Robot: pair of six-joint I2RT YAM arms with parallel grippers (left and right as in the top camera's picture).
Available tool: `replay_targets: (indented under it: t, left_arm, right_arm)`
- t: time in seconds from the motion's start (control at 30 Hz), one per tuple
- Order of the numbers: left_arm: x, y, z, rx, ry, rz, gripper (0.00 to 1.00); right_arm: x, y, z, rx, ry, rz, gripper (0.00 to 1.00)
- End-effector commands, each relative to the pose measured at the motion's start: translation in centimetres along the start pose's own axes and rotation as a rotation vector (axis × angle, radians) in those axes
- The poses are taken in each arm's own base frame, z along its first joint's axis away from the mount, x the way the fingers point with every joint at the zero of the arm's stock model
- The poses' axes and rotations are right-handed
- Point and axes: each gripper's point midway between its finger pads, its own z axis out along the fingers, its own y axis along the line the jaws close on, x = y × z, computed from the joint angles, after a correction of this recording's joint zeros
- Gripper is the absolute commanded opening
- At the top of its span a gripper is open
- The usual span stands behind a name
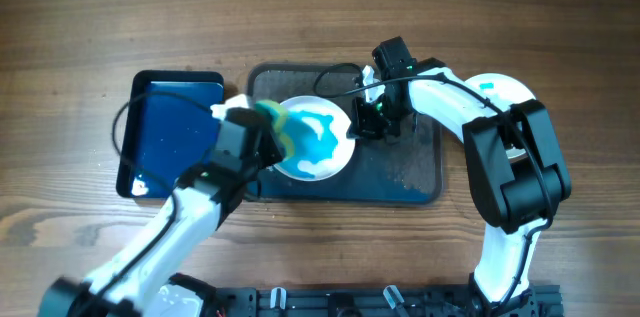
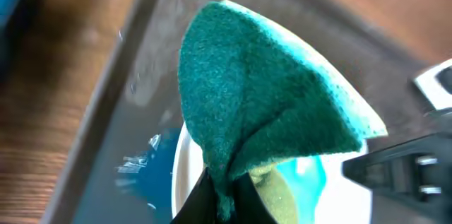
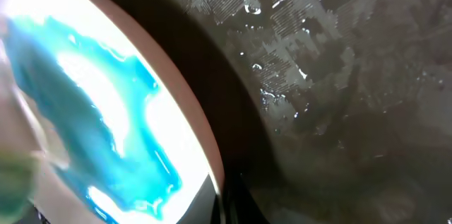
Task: Clean dirty plates on tray and stack at the side
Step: 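Move the sponge with left gripper toward the small blue tray, then lift the plate with right gripper and carry it right onto the stack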
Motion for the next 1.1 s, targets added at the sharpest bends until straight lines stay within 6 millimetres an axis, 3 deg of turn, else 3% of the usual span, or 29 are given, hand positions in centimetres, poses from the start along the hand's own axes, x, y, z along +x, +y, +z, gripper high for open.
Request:
replay_targets:
  t: [0.0, 0.1, 0.2, 0.3, 0.43, 0.47, 0.7, 0.83, 1.07]
  left_arm:
    - [-4.1, -1.5, -3.2, 0.078, -0.133, -0.008, 0.04]
    - [-5.7, -1.4, -4.8, 0.098, -0.196, -0.031, 0.04]
    - [-5.0, 0.4, -3.8, 0.033, -0.154, -0.050, 0.04]
    - [-2.8, 2.7, -1.4, -0.063, -0.048, -0.060, 0.04]
    - [0.0, 3.9, 1.4, -0.103, 0.079, -0.072, 0.04]
    - [0.9, 3.8, 2.1, -0.089, 0.120, -0.075, 0.04]
    - [1.1, 3.8, 2.2, -0.089, 0.132, -0.075, 0.04]
    - [1.1, 3.8, 2.2, -0.089, 0.131, -0.075, 0.04]
    - [1.1, 3.8, 2.2, -0.089, 0.132, -0.075, 0.04]
  right_arm:
    - [0.3, -2.8, 1.1, 0.089, 0.008, 0.049, 0.04]
    - [0.1, -2.6, 0.7, 0.091, -0.005, 0.040, 0.04]
    - [-0.8, -2.7, -1.4, 0.171, -0.080, 0.013, 0.04]
    - [-1.1, -3.3, -5.2, 0.356, -0.186, -0.026, 0.04]
    - [-1.2, -3.3, -11.2, 0.660, -0.397, -0.039, 0.04]
    - [-1.2, -2.0, -13.6, 0.756, -0.498, -0.088, 0.04]
    - [0.2, 4.1, -21.7, 1.125, -0.877, -0.300, 0.04]
    - [1.6, 7.3, -23.0, 1.283, -0.964, -0.443, 0.04]
    - [4.1, 11.6, -25.6, 1.436, -1.182, -0.500, 0.04]
